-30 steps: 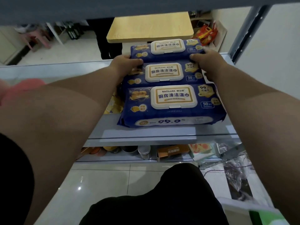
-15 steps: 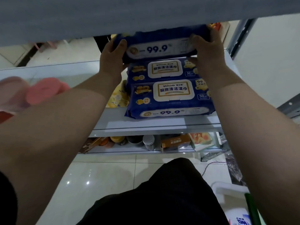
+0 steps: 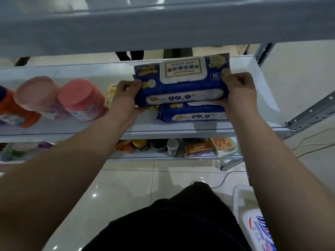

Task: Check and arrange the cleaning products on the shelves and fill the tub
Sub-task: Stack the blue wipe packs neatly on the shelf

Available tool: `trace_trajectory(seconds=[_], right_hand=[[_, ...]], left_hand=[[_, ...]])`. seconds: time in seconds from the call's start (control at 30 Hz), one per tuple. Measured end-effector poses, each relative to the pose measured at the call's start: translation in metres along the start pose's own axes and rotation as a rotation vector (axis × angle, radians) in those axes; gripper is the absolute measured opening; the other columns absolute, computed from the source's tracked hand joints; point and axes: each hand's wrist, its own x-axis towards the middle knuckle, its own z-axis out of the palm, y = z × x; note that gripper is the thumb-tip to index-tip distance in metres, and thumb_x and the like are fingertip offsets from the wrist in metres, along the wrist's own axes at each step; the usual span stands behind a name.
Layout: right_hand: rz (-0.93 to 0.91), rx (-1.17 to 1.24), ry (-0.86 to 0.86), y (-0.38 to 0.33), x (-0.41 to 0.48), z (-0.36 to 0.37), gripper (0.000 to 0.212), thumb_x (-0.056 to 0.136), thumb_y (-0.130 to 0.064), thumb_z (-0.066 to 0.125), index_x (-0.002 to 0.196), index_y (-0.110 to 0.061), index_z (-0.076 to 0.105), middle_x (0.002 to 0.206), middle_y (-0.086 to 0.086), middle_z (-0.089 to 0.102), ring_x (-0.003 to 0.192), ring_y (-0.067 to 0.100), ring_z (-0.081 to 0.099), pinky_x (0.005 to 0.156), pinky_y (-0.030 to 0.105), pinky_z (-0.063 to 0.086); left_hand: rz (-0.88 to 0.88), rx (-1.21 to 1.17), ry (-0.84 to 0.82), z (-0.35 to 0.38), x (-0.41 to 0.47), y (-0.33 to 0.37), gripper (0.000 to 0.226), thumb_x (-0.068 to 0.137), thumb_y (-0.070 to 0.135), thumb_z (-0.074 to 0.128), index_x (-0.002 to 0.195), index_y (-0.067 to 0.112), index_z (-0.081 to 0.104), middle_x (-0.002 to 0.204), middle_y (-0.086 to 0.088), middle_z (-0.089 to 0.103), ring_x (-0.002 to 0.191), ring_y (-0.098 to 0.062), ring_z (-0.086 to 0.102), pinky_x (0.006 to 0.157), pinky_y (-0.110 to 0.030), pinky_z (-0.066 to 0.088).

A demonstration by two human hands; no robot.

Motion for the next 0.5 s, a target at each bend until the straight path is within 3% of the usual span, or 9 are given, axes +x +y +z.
trace_trajectory(seconds=[0.1,0.2,0.3,0.33,0.43,0.5], right_hand=[[0.031,0.01,-0.016,-0.002,-0.024,0.001,0.021,0.098,-0.024,0.069,0.095,-0.018,0.049,0.103,0.004,0.069,0.087,0.017,0.075,0.075,0.05,0.064],[0.081,0.03,-0.043,0.001,-0.054,0.005,0.021,0.097,-0.017,0.068,0.092,-0.022,0.048,0.104,0.0,0.07,0.104,0.021,0.073,0.077,0.046,0.061],[0.152,0.087,-0.059,0.01,-0.089,0.015,0.018,0.097,-0.011,0.066,0.098,-0.023,0.052,0.111,-0.001,0.07,0.11,0.024,0.071,0.081,0.048,0.059],[0.172,0.108,-0.064,0.015,-0.099,0.019,0.019,0.097,-0.011,0.066,0.105,-0.023,0.054,0.115,0.001,0.069,0.11,0.025,0.071,0.081,0.049,0.059],[0.249,0.215,-0.11,0.032,-0.129,0.03,0.054,0.089,-0.017,0.073,0.138,-0.017,0.05,0.132,0.01,0.065,0.117,0.03,0.068,0.086,0.048,0.06],[0.299,0.329,-0.171,0.042,-0.155,0.039,0.085,0.072,-0.024,0.088,0.143,-0.009,0.046,0.14,0.016,0.061,0.128,0.036,0.061,0.09,0.049,0.059]], left_hand=[[-0.1,-0.018,-0.046,-0.026,-0.018,0.006,0.026,0.095,0.008,0.066,0.112,0.014,0.048,0.121,-0.011,0.065,0.104,-0.027,0.07,0.076,-0.052,0.061],[-0.224,-0.062,-0.126,-0.055,-0.041,0.017,0.073,0.079,0.008,0.075,0.142,0.011,0.039,0.13,-0.014,0.065,0.106,-0.029,0.072,0.083,-0.057,0.06],[-0.248,-0.005,-0.197,-0.08,-0.07,0.028,0.069,0.083,0.02,0.072,0.146,0.014,0.044,0.118,-0.009,0.074,0.097,-0.023,0.075,0.075,-0.042,0.064],[-0.262,0.019,-0.199,-0.091,-0.078,0.03,0.068,0.083,0.024,0.072,0.145,0.015,0.047,0.116,-0.008,0.075,0.096,-0.024,0.075,0.076,-0.043,0.064],[-0.359,-0.005,-0.178,-0.121,-0.104,0.036,0.068,0.08,0.029,0.078,0.142,0.018,0.053,0.122,-0.011,0.073,0.108,-0.033,0.071,0.095,-0.063,0.054],[-0.428,-0.058,-0.152,-0.135,-0.122,0.043,0.057,0.078,0.029,0.077,0.131,0.016,0.062,0.116,-0.012,0.075,0.096,-0.03,0.075,0.085,-0.055,0.06]])
